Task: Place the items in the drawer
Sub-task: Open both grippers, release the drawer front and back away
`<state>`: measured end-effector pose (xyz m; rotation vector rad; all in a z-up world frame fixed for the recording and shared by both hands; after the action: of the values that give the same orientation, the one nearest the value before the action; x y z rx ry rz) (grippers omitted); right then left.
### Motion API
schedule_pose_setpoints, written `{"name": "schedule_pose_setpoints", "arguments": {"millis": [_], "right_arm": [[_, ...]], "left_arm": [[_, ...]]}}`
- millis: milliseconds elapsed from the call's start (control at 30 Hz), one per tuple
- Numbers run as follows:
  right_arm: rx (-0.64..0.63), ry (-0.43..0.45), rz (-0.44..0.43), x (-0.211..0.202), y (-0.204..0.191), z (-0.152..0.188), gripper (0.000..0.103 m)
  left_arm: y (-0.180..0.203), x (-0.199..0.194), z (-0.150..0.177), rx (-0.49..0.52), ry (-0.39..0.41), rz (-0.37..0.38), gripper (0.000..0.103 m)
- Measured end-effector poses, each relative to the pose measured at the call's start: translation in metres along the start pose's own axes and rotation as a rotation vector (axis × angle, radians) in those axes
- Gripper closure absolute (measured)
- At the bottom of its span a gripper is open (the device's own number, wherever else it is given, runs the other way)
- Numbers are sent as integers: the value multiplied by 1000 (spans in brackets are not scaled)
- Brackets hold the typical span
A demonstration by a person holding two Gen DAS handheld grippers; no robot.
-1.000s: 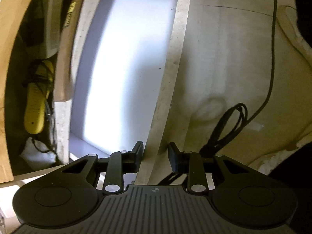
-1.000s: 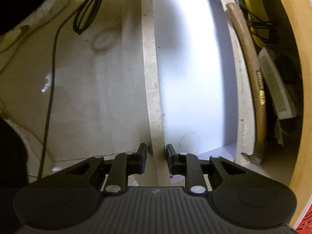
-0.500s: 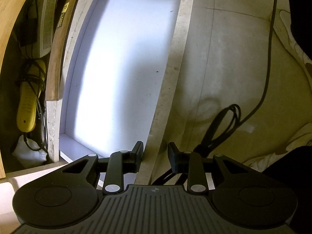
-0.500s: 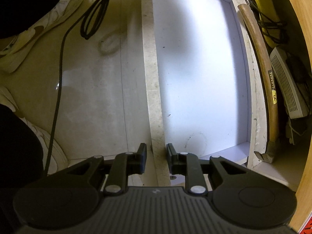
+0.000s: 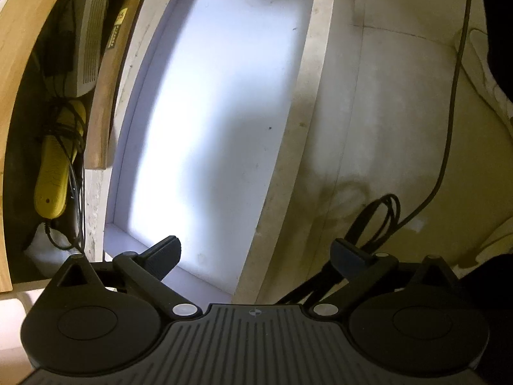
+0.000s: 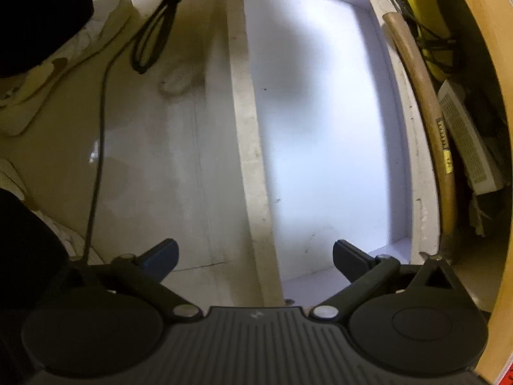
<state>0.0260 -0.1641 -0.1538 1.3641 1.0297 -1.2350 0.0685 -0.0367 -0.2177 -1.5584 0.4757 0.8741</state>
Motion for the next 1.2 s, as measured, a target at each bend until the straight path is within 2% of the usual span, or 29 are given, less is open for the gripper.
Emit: {"name": "schedule_pose_setpoints", "arguments": {"millis": [167, 433, 733, 1100, 1200], "right_arm": [[30, 17, 6, 19, 5, -7, 0], [129, 42, -26, 45, 13, -13, 0], [427, 132, -88, 63, 38, -22, 0], [818, 226, -104, 64, 76, -1, 0], [915, 240, -100, 61, 87, 6, 0]], "left_arm": [[4, -6, 0, 1, -2, -2, 0], [-3, -10, -2, -93, -35, 9, 0], [-11, -10, -9, -288, -146, 59, 0], [-28, -16, -8, -632, -267, 125, 0], [-33, -18, -7, -702, -284, 120, 0]]}}
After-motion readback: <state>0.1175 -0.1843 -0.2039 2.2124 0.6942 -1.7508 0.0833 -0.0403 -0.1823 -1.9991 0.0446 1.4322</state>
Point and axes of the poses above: each gripper's, at about its wrist camera, not at the fingertips, and x roughly the way its jaws point, y to its right, z to its underside, the point moved 6 cm from there along x, roughly the way its jaws point, and after that the axes turned 14 degrees about -z, right-handed, at the moved point
